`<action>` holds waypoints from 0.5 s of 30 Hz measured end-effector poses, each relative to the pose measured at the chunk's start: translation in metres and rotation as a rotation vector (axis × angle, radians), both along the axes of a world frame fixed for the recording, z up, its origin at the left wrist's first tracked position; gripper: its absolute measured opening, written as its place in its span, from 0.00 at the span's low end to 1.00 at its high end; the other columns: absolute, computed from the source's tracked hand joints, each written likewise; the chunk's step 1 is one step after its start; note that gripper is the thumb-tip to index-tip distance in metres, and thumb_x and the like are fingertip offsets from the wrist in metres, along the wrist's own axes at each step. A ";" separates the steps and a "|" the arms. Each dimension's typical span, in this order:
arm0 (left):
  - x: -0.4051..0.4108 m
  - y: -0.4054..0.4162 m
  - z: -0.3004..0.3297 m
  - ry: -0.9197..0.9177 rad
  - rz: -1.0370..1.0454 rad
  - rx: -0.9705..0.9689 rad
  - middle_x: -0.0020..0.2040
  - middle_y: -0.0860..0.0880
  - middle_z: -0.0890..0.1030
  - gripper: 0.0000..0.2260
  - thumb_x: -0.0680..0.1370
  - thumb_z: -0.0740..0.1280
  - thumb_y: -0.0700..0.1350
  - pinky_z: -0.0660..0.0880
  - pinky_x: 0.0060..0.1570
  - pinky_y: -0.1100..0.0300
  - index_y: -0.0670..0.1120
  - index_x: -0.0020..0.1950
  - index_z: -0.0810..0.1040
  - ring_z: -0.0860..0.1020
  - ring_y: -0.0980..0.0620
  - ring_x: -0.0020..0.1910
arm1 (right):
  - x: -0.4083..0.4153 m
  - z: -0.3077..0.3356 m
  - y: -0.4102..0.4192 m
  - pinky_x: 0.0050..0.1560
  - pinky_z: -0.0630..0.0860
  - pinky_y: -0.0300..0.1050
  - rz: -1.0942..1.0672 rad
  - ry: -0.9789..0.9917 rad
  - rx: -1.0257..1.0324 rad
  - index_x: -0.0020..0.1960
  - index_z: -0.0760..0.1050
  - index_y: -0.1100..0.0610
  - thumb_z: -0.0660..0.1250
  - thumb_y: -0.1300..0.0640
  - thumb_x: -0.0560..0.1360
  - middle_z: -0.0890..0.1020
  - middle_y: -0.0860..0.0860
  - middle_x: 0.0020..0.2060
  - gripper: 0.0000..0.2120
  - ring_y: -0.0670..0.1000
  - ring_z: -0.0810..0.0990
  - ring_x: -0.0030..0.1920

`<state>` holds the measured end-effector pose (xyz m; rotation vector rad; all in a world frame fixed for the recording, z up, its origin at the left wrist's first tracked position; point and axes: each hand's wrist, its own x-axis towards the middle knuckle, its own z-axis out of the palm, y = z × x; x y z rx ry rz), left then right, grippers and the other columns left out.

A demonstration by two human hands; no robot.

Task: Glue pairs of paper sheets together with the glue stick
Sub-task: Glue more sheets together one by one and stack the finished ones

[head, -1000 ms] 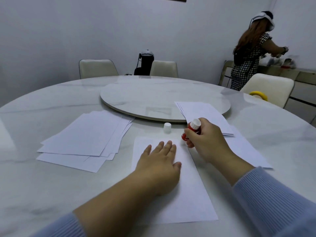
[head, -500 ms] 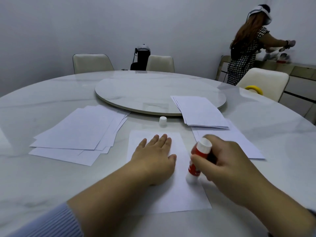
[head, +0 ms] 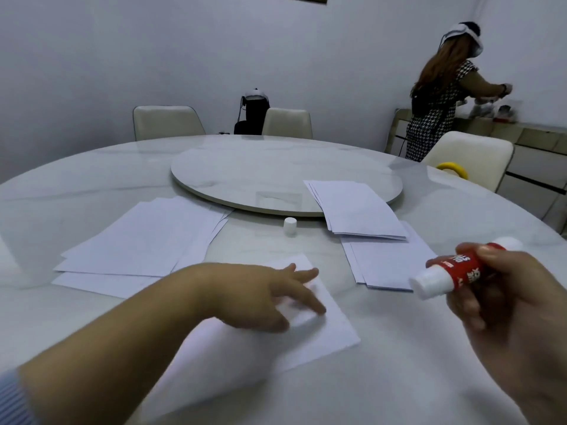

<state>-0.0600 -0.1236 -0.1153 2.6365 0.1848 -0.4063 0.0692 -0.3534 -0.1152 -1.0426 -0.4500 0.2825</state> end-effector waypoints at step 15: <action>0.002 -0.042 -0.039 -0.093 0.237 0.369 0.77 0.53 0.36 0.28 0.81 0.45 0.57 0.37 0.74 0.53 0.51 0.77 0.36 0.36 0.56 0.75 | 0.010 -0.017 0.095 0.41 0.80 0.48 0.067 -0.748 -0.695 0.47 0.74 0.52 0.66 0.56 0.76 0.83 0.46 0.36 0.02 0.43 0.81 0.35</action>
